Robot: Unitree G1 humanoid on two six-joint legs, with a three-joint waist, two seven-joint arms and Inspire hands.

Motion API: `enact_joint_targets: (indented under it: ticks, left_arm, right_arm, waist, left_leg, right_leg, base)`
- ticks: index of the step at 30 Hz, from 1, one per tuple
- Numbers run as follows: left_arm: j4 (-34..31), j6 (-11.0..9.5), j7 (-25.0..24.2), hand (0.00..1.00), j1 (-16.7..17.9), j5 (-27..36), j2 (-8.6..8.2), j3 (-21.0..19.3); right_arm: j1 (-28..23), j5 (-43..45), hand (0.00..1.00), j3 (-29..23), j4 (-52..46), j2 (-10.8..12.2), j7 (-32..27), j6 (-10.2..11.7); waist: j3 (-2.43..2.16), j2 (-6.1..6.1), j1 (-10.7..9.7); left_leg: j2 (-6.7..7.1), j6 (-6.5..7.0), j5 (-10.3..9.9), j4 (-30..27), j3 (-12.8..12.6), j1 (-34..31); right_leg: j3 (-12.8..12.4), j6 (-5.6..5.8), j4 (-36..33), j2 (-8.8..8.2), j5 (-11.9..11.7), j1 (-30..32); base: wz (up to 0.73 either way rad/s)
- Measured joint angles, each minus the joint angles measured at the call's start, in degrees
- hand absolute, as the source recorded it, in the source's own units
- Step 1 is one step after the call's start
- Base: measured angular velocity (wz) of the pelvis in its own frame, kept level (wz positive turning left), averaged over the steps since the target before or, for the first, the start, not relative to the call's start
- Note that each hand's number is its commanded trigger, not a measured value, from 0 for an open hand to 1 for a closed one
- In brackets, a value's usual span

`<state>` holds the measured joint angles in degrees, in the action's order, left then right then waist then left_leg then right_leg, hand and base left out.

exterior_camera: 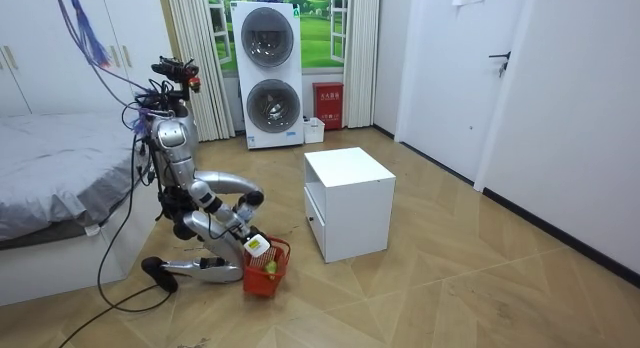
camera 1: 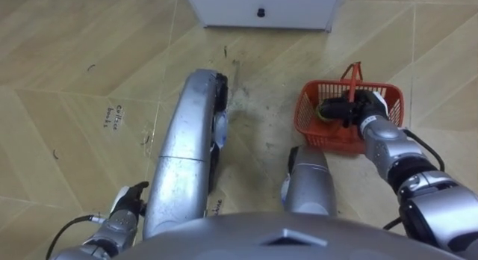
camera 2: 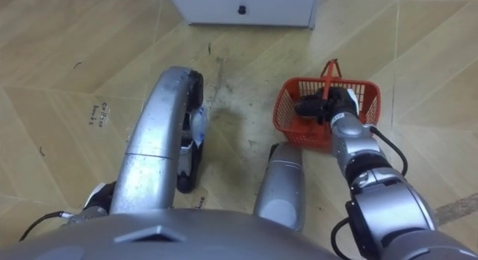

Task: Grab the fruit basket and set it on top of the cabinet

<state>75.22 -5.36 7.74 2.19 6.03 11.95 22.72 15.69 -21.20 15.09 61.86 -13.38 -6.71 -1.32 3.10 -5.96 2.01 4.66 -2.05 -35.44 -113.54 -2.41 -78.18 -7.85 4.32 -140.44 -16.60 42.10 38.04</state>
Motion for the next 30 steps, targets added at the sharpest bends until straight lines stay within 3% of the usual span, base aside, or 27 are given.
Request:
enact_joint_targets:
  ticks: [6, 8, 11, 12, 18, 20, 23, 24, 26, 27, 29, 30]
  left_arm:
    - [0.2, 0.0, 0.0, 0.00, -1.2, -0.1, -0.01, 0.0]
    - [0.5, 0.0, -0.3, 0.00, -2.5, -0.6, -0.05, -0.1]
    - [0.6, 0.1, -1.5, 0.00, -4.1, -1.3, -0.05, -0.7]
    - [0.8, 0.1, -2.1, 0.00, -5.1, -1.2, -0.06, -1.2]
    - [0.5, -0.1, -2.2, 0.00, -9.4, -1.8, -0.48, -2.8]
    - [0.5, -0.1, -1.9, 0.00, -10.3, -1.8, -0.38, -3.9]
    - [0.8, -0.1, -1.7, 0.00, -12.5, -1.8, -0.07, -5.0]
    - [0.8, 0.0, -1.6, 0.00, -13.1, -1.8, 0.00, -5.5]
    - [0.8, 0.1, -1.6, 0.00, -13.2, -1.8, 0.01, -6.4]
    - [0.8, 0.4, -1.6, 0.00, -12.9, -1.8, 0.04, -7.2]
    - [0.9, 1.6, -1.6, 0.00, -11.9, -1.8, 0.15, -8.6]
    - [0.9, 2.3, -1.7, 0.00, -11.1, -2.4, 0.20, -9.3]
  right_arm:
    - [0.0, 0.4, 1.00, 1.6, 0.4, -0.1, 0.4, 0.0]
    - [0.0, 1.2, 1.00, 1.8, 0.7, -0.1, 0.6, 0.0]
    - [0.0, 2.4, 1.00, 2.4, 0.7, -0.2, 1.2, -0.1]
    - [0.0, 3.1, 1.00, 2.1, 0.7, -0.3, 1.6, -0.1]
    - [3.6, 5.2, 1.00, 1.5, -2.1, -0.4, 1.9, -1.5]
    - [3.7, 6.1, 1.00, 1.5, -6.8, -0.4, 1.9, -1.9]
    - [4.8, 6.1, 1.00, 1.5, -12.3, -0.3, 1.9, -1.9]
    - [5.7, 6.1, 1.00, 1.6, -13.6, 0.0, 1.8, -2.0]
    - [6.8, 6.0, 1.00, 1.7, -14.7, 0.4, 1.7, -2.0]
    - [7.4, 5.8, 1.00, 1.7, -15.8, 0.7, 1.6, -2.0]
    - [9.6, 6.1, 1.00, 1.8, -15.8, 1.7, 1.5, -2.3]
    - [9.8, 6.1, 1.00, 1.6, -16.1, 2.0, 1.2, -2.6]
  waist:
    - [0.06, -0.10, 0.1]
    - [0.06, -0.06, 0.2]
    - [0.11, -0.11, 1.0]
    - [0.18, -0.23, 1.0]
    - [0.20, -0.26, 0.6]
    - [0.14, 0.10, 0.0]
    - [0.06, 0.68, 0.0]
    - [0.10, 0.74, 0.5]
    - [0.08, 0.80, 1.5]
    - [0.06, 0.88, 2.5]
    - [0.27, 1.60, 3.4]
    - [0.78, 2.02, 3.5]
  left_leg:
    - [0.26, 0.00, 0.0, -0.3, 0.1, 0.8]
    - [0.92, 0.00, 0.0, -0.6, 0.7, 1.0]
    - [1.35, -0.02, 0.0, -1.8, 1.5, 1.7]
    - [2.25, -0.02, 0.0, -1.9, 1.6, 1.8]
    - [4.14, -0.61, -0.6, -3.5, 2.4, 2.8]
    - [4.29, -0.60, -0.6, -3.8, 2.4, 3.7]
    - [3.93, 0.08, -0.9, -2.6, 2.9, 5.1]
    - [3.29, 0.12, -0.8, -0.7, 2.9, 6.0]
    - [2.42, 0.46, -0.7, 3.0, 3.1, 8.3]
    - [1.65, 2.28, 0.3, 5.1, 3.2, 9.9]
    - [0.27, 4.30, 6.5, 5.5, 3.2, 10.8]
    - [1.51, 5.73, 7.6, 8.0, 0.3, 10.0]
  right_leg:
    - [0.0, 0.00, 0.0, -0.01, 0.0, -1.1]
    - [0.2, 0.00, 0.0, 0.10, 0.0, -1.7]
    - [0.1, 0.00, 0.3, 0.99, 0.0, -3.1]
    - [0.4, 0.01, 0.6, 0.65, 0.0, -3.8]
    - [0.2, 0.24, 3.0, -0.08, 0.1, -6.7]
    - [0.1, 0.27, 4.9, 0.90, 0.2, -8.5]
    - [-0.2, 0.49, 9.8, 3.68, 0.4, -10.0]
    - [-0.5, 0.49, 12.9, 4.66, 0.4, -9.9]
    - [-0.9, 0.50, 19.0, 5.00, 0.4, -9.8]
    - [-1.4, 0.51, 23.4, 5.26, 0.4, -10.1]
    - [-1.3, 0.57, 30.8, 5.21, 0.3, -12.2]
    - [-1.1, 0.69, 35.4, 4.50, 0.4, -15.8]
  base:
    - [0.00]
    - [-0.04]
    - [-0.13]
    - [0.09]
    - [0.04]
    - [0.00]
    - [-0.02]
    - [-0.15]
    - [-0.45]
    - [-0.82]
    - [-0.67]
    - [0.30]
